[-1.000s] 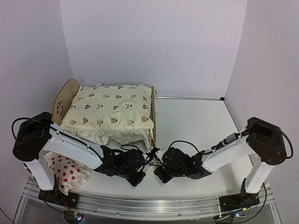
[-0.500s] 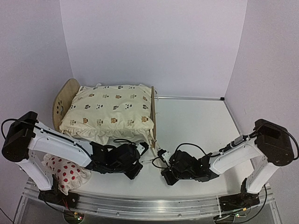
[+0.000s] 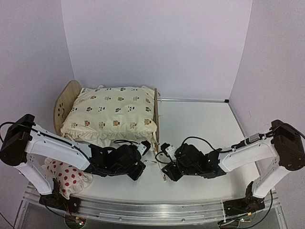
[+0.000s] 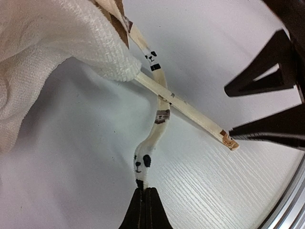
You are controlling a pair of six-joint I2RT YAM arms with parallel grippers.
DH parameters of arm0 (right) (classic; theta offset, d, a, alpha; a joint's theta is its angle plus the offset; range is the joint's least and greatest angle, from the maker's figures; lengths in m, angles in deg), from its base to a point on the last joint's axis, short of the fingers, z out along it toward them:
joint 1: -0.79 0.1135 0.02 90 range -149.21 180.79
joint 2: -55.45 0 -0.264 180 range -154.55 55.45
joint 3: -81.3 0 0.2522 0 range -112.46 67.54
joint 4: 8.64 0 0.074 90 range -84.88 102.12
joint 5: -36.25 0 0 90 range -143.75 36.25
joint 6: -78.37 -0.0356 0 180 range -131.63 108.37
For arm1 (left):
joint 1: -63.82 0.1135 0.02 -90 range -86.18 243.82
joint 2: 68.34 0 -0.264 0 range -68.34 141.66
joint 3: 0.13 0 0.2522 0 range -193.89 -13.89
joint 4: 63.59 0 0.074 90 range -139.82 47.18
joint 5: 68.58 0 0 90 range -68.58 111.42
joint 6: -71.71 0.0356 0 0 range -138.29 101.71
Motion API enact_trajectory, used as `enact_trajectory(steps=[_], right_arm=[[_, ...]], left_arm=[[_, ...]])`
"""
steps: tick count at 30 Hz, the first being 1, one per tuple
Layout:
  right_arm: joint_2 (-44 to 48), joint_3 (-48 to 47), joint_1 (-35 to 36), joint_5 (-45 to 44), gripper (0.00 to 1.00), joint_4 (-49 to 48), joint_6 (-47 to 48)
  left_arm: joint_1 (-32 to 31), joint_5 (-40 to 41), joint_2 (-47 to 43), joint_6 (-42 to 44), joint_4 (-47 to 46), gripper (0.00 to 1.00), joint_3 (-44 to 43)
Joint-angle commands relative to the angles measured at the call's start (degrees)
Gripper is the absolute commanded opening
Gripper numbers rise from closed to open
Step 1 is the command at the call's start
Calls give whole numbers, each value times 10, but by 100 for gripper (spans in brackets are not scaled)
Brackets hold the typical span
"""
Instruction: Set up the pet bed
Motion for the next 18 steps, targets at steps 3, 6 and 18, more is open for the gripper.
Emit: enact_trajectory(steps=[3, 6, 18], right_arm=[[-5, -45, -88, 38, 48, -47, -6], [-33, -70, -111, 58, 49, -66, 5], [-147, -139, -172, 146, 51, -117, 8]], left_arm=[[4, 8, 5, 17, -40, 0, -8], [4, 7, 9, 21, -43, 0, -10], [5, 2, 6, 25, -38, 0, -18]])
